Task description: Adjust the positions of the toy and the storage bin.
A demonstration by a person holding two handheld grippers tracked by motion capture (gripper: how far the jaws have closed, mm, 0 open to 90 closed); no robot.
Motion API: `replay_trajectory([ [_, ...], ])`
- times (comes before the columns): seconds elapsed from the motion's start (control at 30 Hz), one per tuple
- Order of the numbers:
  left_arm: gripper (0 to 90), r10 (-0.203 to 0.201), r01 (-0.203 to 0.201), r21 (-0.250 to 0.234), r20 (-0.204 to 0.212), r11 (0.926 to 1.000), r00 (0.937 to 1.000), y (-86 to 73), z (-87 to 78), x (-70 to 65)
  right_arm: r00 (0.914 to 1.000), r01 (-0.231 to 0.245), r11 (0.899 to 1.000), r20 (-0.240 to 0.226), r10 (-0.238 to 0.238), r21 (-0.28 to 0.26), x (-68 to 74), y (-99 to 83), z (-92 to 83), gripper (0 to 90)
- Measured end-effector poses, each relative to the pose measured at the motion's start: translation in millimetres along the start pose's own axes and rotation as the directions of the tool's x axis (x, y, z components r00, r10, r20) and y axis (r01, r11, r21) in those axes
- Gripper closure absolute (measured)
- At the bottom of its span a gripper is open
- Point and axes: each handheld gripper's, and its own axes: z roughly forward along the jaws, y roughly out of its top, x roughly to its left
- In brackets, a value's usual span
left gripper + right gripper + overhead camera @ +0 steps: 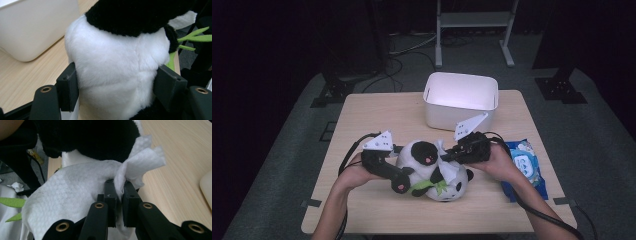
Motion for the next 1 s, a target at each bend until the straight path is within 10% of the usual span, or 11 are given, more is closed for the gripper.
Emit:
replay_trajectory([
  [0.53, 29.6, -0.004, 0.004, -0.007, 0.002, 1.0, 1.0, 3.9, 0.9, -1.0, 1.0, -0.01, 1.0, -0.002, 0.01, 0.024, -3.6, -3.6, -4.1, 82.8],
  [1.0, 29.6, 0.024, -0.023, -0.013, 0.011, 0.9996, 0.9997, 10.1, 4.7, -7.0, 0.9971, 0.051, 0.999, 0.056, -0.052, 0.013, -5.5, 42.5, -32.2, 82.8],
])
